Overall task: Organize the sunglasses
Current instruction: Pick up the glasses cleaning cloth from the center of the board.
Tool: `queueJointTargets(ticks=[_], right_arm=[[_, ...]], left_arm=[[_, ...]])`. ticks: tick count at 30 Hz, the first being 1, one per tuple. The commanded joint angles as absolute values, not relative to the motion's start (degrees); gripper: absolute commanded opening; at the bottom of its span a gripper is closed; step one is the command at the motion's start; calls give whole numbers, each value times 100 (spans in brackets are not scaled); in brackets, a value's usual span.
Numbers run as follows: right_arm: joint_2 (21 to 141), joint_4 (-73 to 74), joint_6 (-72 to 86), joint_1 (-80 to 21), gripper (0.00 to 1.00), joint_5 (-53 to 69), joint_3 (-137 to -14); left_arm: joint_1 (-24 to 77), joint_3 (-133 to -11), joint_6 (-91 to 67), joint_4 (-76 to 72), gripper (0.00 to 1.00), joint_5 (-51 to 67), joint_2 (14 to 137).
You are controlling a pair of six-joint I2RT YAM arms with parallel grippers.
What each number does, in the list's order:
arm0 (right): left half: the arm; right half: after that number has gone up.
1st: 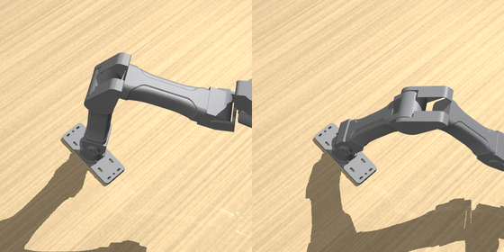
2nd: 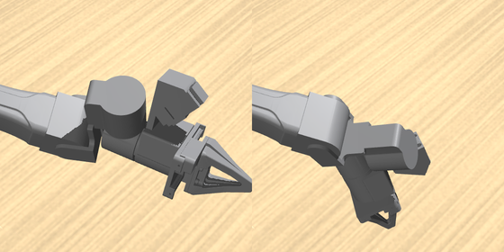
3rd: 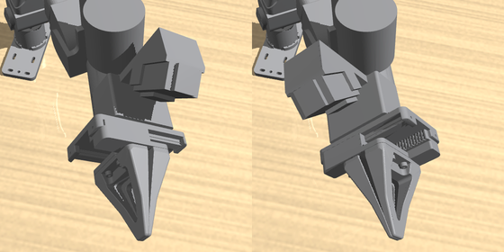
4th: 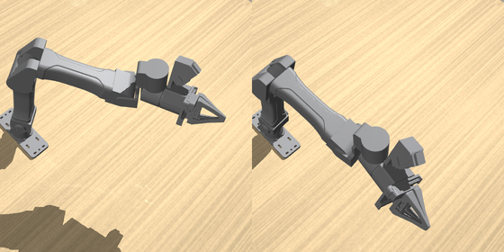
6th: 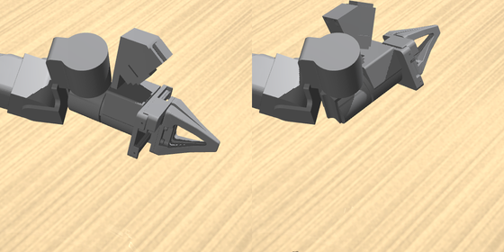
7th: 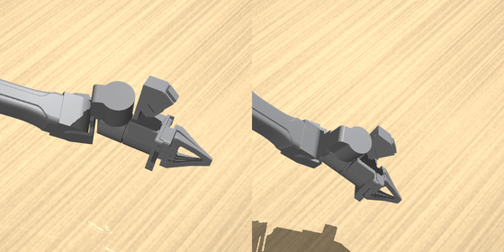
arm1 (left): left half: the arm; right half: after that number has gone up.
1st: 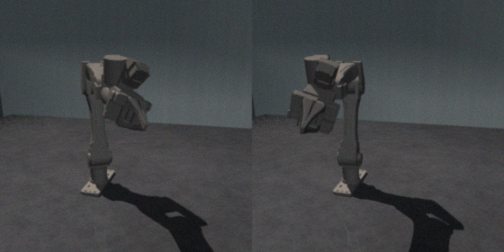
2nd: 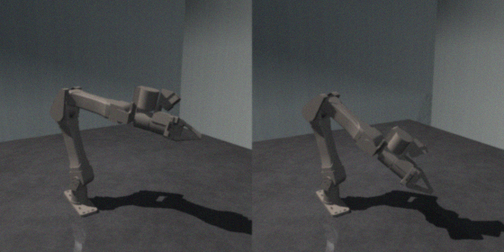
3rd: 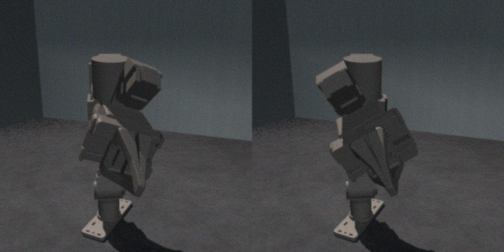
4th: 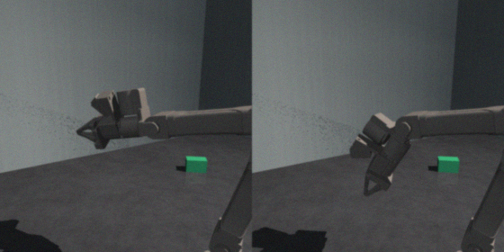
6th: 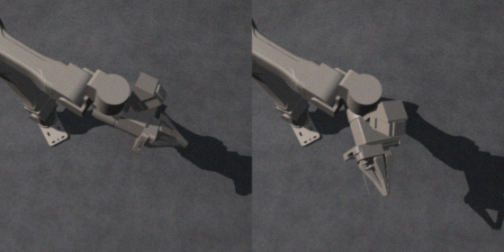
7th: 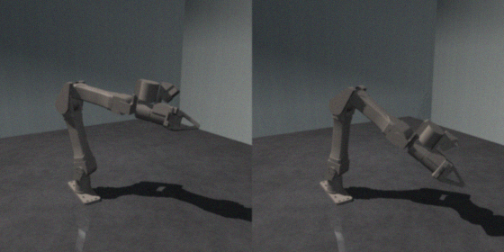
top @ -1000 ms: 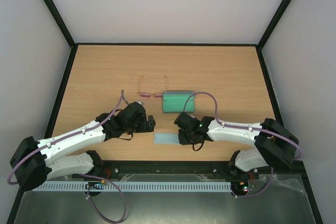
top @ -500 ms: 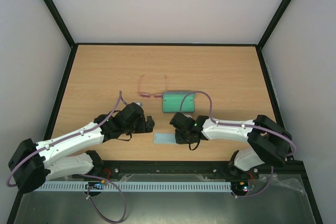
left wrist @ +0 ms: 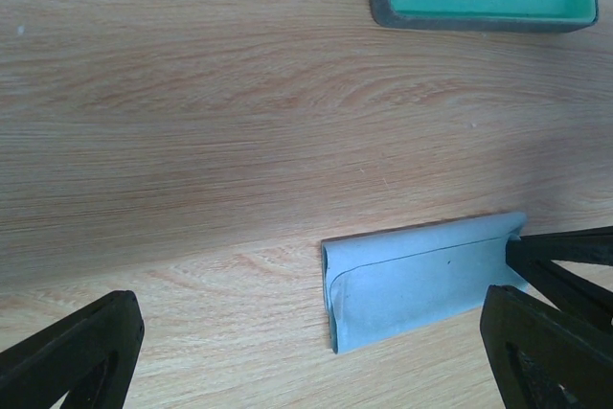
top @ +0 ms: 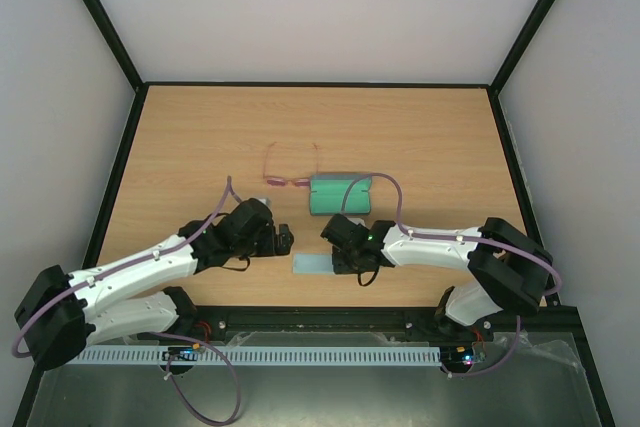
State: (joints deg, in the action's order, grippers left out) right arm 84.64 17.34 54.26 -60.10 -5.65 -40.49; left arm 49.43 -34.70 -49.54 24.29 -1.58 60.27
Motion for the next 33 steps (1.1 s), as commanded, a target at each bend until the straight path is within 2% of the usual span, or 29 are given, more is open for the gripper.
queueJointTargets(ticks=[1,4,9,15,29,33], right_arm=[[8572,2007,5519,-6066,1,-686,-3843],[8510,2021,5495,-6066,1,-726,-3896],[8525,1921,5482,-6062,1,-671,-3870],[8526,1816,5469,-6065,1,-643,-3831],[8473,1661,5448,-6066,1,-598,-3792],[8431,1622,5451,-6064,1,-598,-3758]], left_arm=[[4904,-3273,-5009,2195,99,43,6013],[4933,-3122,-5071,1886,92,291,6197],[5180,-3159,-5152,1746,68,149,6704],[5604,-3658,-5200,2147,49,-411,7383],[6259,-4104,-5498,2465,44,-807,8308],[6332,-4126,-5511,2461,36,-809,8474]])
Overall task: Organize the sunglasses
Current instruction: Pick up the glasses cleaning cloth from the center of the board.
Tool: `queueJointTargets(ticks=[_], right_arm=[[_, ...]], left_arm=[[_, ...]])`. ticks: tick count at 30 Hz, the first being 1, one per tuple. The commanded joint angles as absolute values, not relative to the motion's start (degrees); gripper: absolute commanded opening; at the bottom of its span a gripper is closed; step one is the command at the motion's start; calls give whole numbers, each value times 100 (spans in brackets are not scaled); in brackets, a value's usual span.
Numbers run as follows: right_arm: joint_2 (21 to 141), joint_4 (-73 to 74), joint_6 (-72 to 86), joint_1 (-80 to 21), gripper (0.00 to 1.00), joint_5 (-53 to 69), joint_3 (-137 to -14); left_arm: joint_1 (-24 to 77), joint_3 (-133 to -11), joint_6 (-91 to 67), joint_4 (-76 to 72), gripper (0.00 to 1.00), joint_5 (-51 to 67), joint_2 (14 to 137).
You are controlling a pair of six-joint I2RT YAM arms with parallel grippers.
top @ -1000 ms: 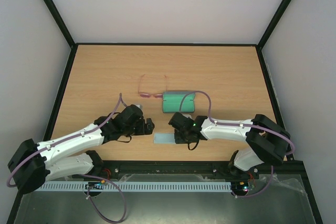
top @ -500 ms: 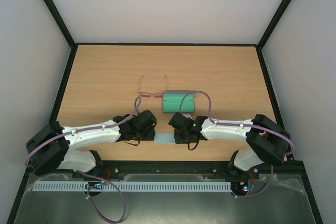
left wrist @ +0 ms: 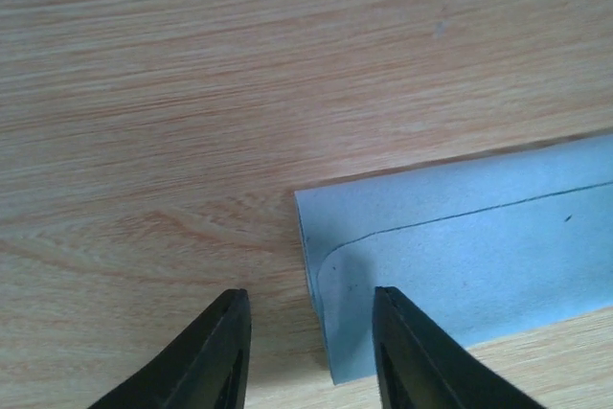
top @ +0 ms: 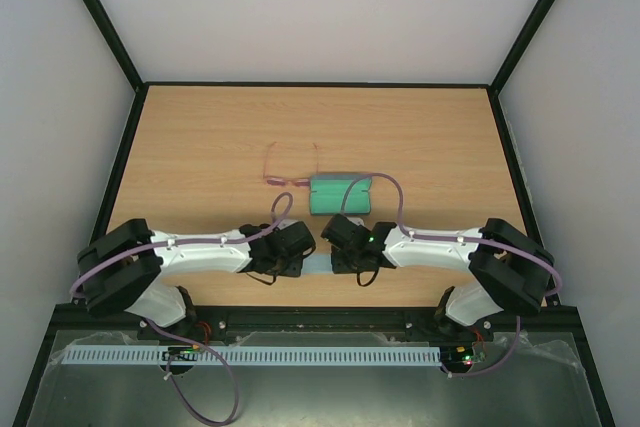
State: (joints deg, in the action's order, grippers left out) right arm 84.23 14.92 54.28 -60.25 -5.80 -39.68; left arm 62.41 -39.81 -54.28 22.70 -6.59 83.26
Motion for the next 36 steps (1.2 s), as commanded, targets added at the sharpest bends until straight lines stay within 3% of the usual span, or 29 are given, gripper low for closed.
queueJointTargets(ticks=[1,11,18,36], right_arm=[[8422,1621,5454,-6062,1,-599,-3746],[8402,1591,5441,-6058,1,-571,-3718],[8402,1583,5443,-6064,1,-563,-3727],[8140,1985,5352,-6063,1,-835,-4130]], left_arm=[[6351,-4135,-5511,2455,32,-809,8532],[6426,-4136,-5554,2305,23,-767,8842],[6434,-4124,-5556,2236,2,-736,8891],[6332,-4552,-5534,2332,2,-953,8280]])
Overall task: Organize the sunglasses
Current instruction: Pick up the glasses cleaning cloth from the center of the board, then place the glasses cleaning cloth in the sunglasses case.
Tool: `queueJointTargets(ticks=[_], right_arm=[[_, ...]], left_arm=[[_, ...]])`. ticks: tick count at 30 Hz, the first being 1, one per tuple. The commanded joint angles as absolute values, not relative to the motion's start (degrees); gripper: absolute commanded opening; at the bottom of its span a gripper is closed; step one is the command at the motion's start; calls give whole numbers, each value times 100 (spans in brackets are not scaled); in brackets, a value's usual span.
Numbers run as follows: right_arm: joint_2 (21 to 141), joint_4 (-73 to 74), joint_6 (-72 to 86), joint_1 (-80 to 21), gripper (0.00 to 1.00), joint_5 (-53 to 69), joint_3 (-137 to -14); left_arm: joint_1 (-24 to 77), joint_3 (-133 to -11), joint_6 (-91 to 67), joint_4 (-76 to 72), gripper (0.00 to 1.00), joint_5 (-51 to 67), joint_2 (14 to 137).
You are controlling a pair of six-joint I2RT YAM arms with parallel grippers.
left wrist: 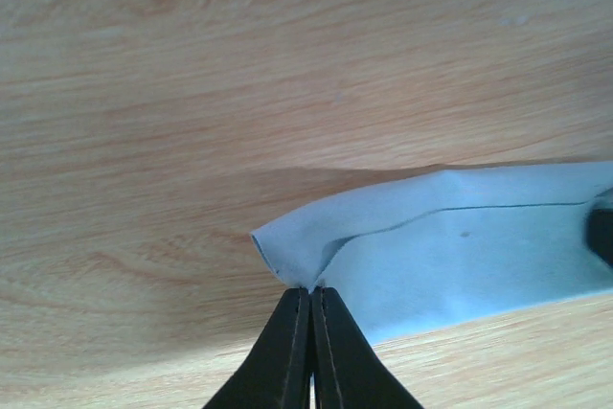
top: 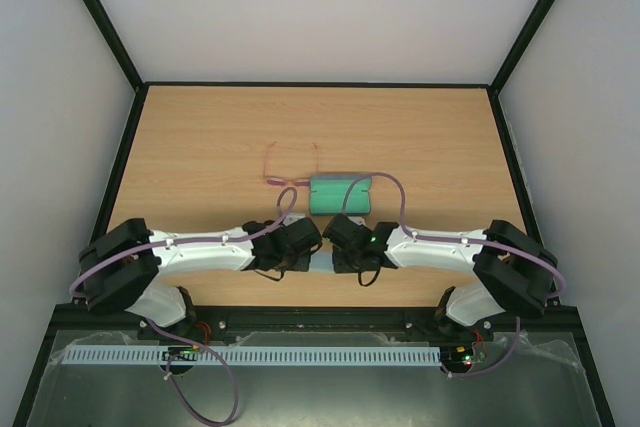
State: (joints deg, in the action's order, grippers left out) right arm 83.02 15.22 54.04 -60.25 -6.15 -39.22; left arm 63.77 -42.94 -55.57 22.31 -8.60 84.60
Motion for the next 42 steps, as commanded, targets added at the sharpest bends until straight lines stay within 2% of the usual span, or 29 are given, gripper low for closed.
queueJointTargets(ticks=[1,10,30,42], right_arm=[[8132,2004,5343,-6064,1,-849,-4145],[8041,2255,5172,-5935,1,-993,-4446],[8028,2566,4063,-4517,1,-781,-5222],[8667,2574,3429,-3834,1,-499,-5945]], left_arm=[[6319,-4593,-5515,2342,2,-957,8283],[6231,-4766,-5435,2327,2,-945,8326],[5453,-5860,-4754,2270,2,-906,9015],[4983,-6471,-4426,2046,2,-815,9797]])
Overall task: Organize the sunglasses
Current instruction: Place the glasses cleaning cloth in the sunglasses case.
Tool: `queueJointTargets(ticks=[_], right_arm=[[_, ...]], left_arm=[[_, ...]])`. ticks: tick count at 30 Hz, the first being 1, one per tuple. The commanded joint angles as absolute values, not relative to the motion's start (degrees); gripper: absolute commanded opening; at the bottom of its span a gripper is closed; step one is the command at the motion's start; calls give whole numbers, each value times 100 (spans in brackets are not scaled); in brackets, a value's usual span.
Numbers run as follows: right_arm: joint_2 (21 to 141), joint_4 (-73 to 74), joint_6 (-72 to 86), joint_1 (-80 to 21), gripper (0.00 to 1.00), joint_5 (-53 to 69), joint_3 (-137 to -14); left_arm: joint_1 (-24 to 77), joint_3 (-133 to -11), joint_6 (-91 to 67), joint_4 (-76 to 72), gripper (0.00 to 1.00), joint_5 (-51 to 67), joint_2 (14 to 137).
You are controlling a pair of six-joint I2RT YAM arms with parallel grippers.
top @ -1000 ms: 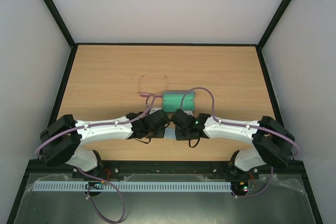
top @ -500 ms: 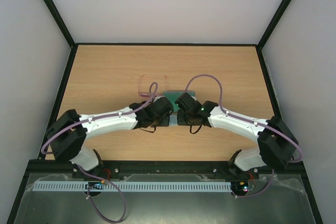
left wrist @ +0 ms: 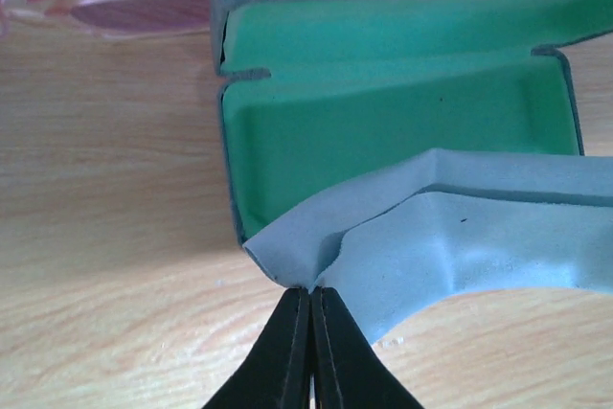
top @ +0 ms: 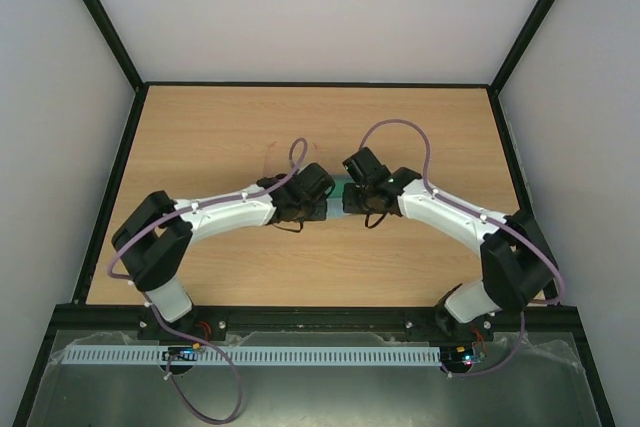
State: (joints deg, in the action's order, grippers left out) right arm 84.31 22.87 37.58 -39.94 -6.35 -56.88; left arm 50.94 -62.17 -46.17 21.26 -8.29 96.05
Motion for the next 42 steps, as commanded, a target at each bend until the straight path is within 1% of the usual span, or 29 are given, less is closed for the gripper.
queueJointTargets(ticks=[1,18,42], right_arm=[[8733,2566,3395,-3795,1,-482,-5988],[9265,2339,3174,-3433,2,-279,-6133],[9781,2159,2988,-3173,1,-194,-6262]], left_arm=[[4937,-6493,-4415,2003,2,-813,9845],[4627,-6749,-4230,1597,2,-633,10533],[4544,-6851,-4236,1487,2,-713,10893]])
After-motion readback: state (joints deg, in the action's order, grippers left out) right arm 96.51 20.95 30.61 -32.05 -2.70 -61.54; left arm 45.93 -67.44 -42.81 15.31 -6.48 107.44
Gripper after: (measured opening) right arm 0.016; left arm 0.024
